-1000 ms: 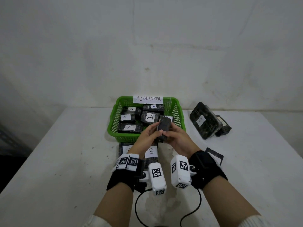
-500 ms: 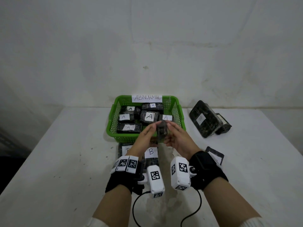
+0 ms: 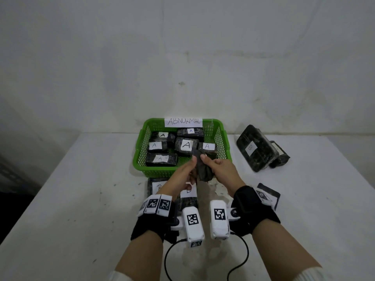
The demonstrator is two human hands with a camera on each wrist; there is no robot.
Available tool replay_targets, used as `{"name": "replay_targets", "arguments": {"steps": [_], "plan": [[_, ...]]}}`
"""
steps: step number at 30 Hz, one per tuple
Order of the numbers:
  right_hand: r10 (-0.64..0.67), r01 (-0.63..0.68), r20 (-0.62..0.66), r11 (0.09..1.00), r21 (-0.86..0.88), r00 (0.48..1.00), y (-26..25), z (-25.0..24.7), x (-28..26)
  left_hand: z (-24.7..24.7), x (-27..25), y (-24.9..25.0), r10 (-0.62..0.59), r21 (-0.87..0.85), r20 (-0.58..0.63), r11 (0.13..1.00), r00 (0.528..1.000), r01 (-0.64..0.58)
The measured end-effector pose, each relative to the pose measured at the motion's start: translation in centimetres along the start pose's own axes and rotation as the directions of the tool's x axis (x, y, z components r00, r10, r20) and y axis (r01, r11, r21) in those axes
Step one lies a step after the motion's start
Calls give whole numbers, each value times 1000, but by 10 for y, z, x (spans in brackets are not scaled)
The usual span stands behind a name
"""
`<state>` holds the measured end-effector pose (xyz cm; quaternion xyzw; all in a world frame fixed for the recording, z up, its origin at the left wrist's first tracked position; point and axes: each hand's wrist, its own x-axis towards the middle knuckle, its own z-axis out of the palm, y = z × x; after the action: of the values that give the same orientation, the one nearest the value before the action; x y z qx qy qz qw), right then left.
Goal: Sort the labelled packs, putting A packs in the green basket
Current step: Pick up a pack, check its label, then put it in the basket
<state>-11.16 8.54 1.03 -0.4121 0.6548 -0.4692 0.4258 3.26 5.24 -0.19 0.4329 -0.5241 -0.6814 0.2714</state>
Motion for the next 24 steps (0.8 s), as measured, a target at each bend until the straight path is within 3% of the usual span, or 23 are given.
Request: {"name": "replay_targets", "arguments": {"steps": [5, 9, 13, 17, 20, 24], "plan": [[36, -36, 39, 999, -6, 999, 3, 2, -3, 1, 1, -2, 23, 46, -36, 999, 999, -22], [72, -71, 205, 997, -9, 976, 2, 0, -11, 0, 7, -1, -39, -92, -151, 995, 988, 26], [95, -83, 212, 994, -68, 973, -3, 1, -15, 3, 8, 0, -79, -137, -189, 989, 979, 53], [39, -60, 265, 996, 70, 963, -1, 0, -14, 0, 8, -3, -130, -153, -177, 983, 976, 103], [-32, 3, 327, 996, 89, 945, 0, -4, -16, -2, 8, -6, -100, -222, -164, 973, 981, 62], [-58, 6, 252, 980, 200, 966, 0, -3, -17, -1, 4, -6, -50, -253, -131, 967, 990, 16]]}}
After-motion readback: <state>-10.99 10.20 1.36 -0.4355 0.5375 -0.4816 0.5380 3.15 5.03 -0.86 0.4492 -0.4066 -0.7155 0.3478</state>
